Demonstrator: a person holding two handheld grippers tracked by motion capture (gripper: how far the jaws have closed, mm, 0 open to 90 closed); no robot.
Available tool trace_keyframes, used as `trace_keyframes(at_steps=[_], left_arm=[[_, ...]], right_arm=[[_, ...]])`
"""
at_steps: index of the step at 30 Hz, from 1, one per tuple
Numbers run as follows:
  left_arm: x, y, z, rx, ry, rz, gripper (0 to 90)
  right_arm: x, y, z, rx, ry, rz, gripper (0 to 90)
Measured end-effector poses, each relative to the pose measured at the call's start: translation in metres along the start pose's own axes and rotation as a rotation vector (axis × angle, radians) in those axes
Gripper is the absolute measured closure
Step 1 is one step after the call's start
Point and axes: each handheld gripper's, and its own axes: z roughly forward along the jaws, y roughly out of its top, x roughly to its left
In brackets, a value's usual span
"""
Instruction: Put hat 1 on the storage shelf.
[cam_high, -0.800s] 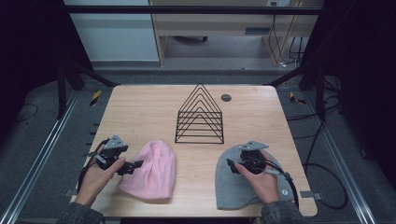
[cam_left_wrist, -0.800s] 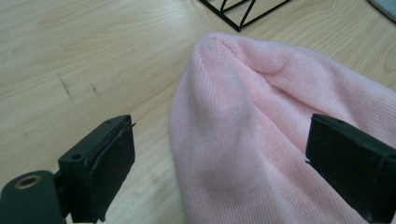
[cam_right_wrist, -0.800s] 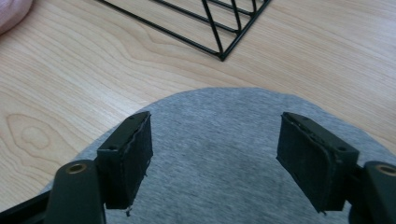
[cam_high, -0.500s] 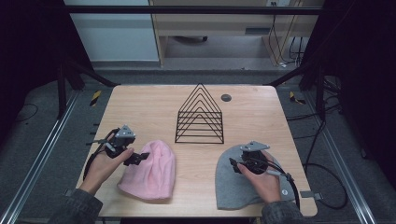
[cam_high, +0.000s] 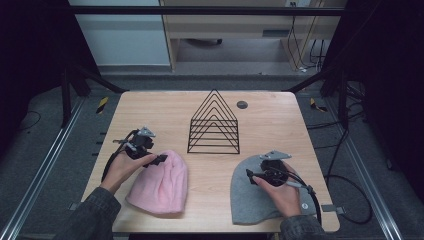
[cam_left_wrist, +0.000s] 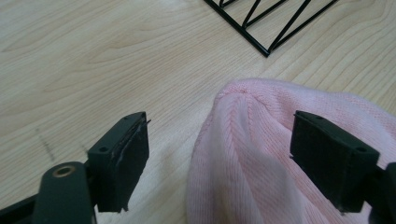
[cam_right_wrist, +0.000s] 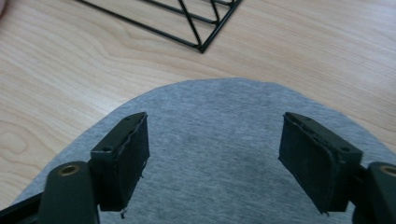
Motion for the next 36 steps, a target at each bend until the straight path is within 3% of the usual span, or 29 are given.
trace_keyframes(at_steps=[5, 10, 14, 20, 32, 36], left_arm=[[-0.004, 0.005, 0.016, 0.036, -0.020, 0.021, 25.6], [-0.004, 0.002, 0.024, 0.069, -0.039, 0.013, 33.1], [-0.004, -0.001, 0.023, 0.064, -0.065, 0.011, 42.9], [-0.007, -0.006, 0.024, 0.070, -0.070, 0.017, 57.6], [-0.008, -0.006, 0.023, 0.074, -0.079, 0.023, 65.7], [-0.011, -0.005, 0.020, 0.085, -0.083, 0.045, 75.0]], right_arm=[[0.003, 0.000, 0.001, 0.012, 0.019, -0.013, 25.4], [0.002, 0.000, 0.001, 0.013, 0.020, -0.013, 24.6], [0.002, 0.000, 0.002, 0.013, 0.024, -0.013, 24.4], [0.004, 0.000, 0.002, 0.020, 0.023, -0.015, 24.4], [0.003, 0.000, 0.002, 0.023, 0.022, -0.020, 24.2], [0.003, 0.000, 0.002, 0.025, 0.023, -0.019, 24.4]])
